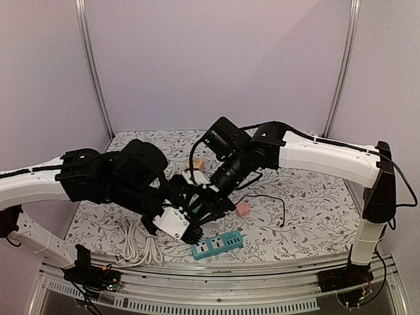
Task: Insert the plug
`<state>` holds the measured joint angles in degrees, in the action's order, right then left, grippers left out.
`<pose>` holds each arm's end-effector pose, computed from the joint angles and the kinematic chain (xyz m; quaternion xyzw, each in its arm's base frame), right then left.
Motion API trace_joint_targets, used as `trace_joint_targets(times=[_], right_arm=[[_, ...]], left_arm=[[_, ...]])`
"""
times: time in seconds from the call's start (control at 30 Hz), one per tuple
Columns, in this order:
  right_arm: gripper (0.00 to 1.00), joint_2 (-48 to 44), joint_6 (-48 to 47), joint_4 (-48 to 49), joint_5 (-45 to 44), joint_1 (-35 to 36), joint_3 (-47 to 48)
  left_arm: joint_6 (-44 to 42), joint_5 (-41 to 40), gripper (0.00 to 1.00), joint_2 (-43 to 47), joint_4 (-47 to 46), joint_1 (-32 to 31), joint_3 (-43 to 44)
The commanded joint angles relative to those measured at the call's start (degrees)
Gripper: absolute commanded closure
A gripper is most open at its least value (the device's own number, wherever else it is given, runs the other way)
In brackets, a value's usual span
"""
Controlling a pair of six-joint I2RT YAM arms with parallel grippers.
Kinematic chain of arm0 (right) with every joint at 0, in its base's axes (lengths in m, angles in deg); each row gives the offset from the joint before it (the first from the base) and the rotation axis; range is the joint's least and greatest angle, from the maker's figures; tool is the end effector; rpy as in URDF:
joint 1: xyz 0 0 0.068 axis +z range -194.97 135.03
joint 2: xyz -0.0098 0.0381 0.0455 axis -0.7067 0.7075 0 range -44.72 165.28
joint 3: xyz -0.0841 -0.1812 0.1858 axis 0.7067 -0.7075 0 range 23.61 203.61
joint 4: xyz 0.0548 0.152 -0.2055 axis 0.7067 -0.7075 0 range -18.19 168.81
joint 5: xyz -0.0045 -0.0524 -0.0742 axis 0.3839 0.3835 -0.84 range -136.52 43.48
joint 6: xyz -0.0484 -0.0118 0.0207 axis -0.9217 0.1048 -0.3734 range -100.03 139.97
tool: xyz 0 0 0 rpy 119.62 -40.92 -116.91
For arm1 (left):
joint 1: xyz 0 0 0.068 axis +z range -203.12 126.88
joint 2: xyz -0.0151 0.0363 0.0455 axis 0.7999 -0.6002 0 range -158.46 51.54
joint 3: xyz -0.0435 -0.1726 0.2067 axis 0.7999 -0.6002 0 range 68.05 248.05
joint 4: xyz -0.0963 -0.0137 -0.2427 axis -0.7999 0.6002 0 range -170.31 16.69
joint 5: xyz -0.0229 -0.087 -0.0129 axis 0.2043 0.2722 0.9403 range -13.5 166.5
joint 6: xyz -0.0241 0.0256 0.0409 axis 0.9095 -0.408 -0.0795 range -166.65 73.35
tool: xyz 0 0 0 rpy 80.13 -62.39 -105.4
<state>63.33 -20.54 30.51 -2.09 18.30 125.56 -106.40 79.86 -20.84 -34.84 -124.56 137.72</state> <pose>0.1620 0.3772 0.3172 -0.7649 0.4531 0.4087 0.2065 0.0810 -0.2478 0.3319 0.8546 0.3763 -0.0636 0.3521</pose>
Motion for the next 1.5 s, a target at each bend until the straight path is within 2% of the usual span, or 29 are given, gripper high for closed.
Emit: trace_joint_targets(times=[0.0, 0.03, 0.17, 0.37, 0.47, 0.57, 0.7, 0.8, 1.13, 1.3, 1.47], right_arm=[[0.04, -3.84, 3.62, 6.62, -5.11, -1.70, -5.37], [0.02, -4.85, 5.62, 9.00, -5.20, -2.95, -8.00], [0.01, -12.56, 13.03, 21.56, -8.06, -7.10, -19.46], [0.01, -22.66, 19.97, 29.30, -20.81, -13.39, -30.85], [0.01, -26.90, 24.70, 31.15, -27.52, -17.38, -35.13], [0.01, -29.81, 28.92, 31.18, -34.91, -19.68, -38.62], [0.01, -34.20, 28.67, 31.63, -42.00, -20.27, -42.73], [0.01, -35.39, 27.95, 31.77, -44.01, -20.57, -44.65], [0.01, -37.25, 25.42, 31.96, -43.62, -20.98, -47.26], [0.01, -38.93, 25.31, 32.78, -43.64, -20.98, -48.80], [0.01, -39.58, 25.15, 32.93, -43.86, -21.07, -49.63]], left_arm=[[12.15, -6.02, 1.00, -3.38, -2.66, 1.01, 1.92], [15.00, -6.76, 1.00, -3.99, -2.71, 1.03, 2.53], [25.60, -6.61, 1.00, -6.61, -1.22, 1.04, 4.42], [44.39, -3.93, 1.00, -11.54, 2.45, 2.97, 5.44], [53.55, 1.35, 1.00, -17.18, 5.63, 6.64, 9.52], [58.91, 4.19, 1.00, -22.78, 7.07, 8.99, 13.06], [59.56, 5.85, 1.00, -26.24, 8.12, 8.57, 12.45], [59.93, 6.87, 1.00, -27.26, 8.40, 7.95, 9.83], [59.85, 2.65, 1.00, -29.67, 4.27, 5.58, 5.57], [54.25, -0.82, 1.00, -30.78, 1.44, 5.68, 3.37], [54.78, -0.12, 1.00, -30.28, 0.96, 5.19, 1.00]])
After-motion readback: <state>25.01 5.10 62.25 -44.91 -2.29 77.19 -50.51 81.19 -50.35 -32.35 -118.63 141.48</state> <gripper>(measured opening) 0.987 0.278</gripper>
